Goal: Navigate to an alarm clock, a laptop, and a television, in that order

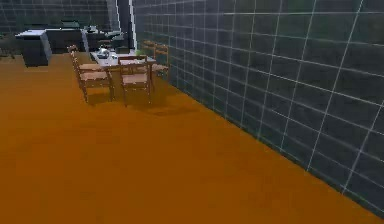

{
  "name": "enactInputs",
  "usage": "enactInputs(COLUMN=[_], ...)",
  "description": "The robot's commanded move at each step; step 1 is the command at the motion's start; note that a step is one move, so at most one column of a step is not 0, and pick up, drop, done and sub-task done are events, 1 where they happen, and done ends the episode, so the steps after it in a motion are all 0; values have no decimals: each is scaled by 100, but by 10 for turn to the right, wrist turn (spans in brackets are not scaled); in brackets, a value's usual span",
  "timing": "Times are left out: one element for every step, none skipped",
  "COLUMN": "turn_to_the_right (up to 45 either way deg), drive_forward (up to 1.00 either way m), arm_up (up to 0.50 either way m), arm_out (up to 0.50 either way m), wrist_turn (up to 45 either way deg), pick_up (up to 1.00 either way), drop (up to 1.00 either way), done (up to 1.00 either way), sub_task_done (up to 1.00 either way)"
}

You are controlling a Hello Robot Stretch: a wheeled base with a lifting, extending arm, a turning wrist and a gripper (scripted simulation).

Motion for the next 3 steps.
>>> enactInputs(turn_to_the_right=[-450, -450, -420], drive_forward=[0, 0, 0], arm_up=[0, 0, 0], arm_out=[0, 0, 0], wrist_turn=[0, 0, 0], pick_up=[0, 0, 0], drop=[0, 0, 0], done=[0, 0, 0], sub_task_done=[0, 0, 0])
